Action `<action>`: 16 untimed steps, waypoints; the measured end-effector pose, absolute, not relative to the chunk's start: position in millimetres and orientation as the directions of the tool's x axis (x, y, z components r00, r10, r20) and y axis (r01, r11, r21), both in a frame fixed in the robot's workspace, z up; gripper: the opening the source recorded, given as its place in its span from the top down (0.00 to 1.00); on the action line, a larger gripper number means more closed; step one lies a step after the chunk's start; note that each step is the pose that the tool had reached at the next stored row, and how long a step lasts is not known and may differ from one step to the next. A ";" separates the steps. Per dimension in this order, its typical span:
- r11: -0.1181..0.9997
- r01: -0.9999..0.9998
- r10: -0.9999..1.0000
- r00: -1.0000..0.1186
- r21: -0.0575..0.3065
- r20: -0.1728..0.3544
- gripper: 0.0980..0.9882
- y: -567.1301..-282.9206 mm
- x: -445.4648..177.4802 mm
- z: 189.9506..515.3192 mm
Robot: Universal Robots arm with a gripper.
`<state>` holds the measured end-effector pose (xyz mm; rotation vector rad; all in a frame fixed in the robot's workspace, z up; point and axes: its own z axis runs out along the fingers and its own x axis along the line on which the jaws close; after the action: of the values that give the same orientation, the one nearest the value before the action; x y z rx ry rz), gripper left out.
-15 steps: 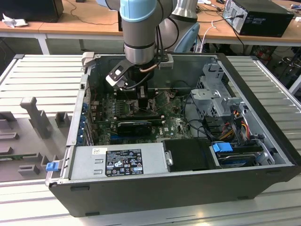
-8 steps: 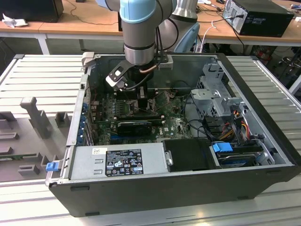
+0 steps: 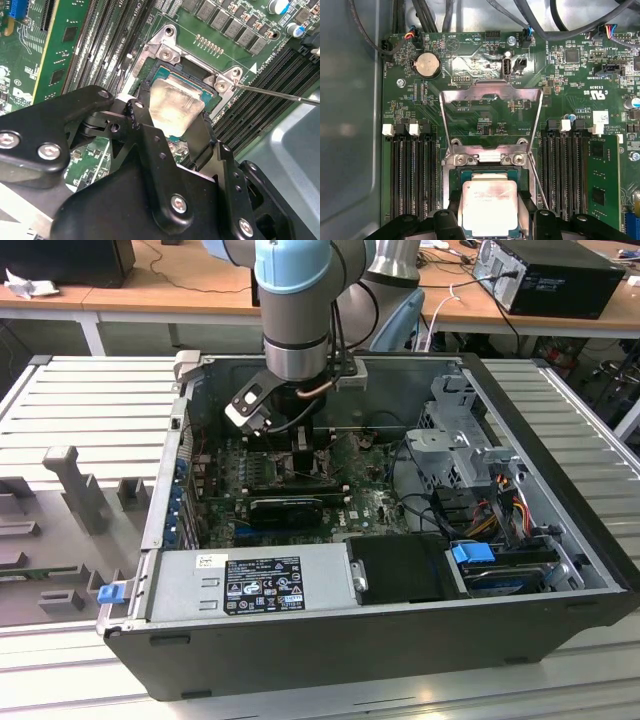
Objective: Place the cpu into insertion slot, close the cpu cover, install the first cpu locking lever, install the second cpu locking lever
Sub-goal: 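Place the cpu into insertion slot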
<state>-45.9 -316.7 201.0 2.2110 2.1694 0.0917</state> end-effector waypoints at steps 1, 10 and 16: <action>-0.019 0.997 1.000 0.019 0.072 0.012 0.52 -316.7 -45.9 200.9; -0.019 0.997 1.000 0.019 0.072 0.012 0.43 -316.7 -45.6 199.7; -0.019 0.997 1.000 0.018 0.072 0.010 0.52 -316.7 -45.5 211.5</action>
<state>-45.5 -316.7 211.5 2.2094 2.1683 0.0887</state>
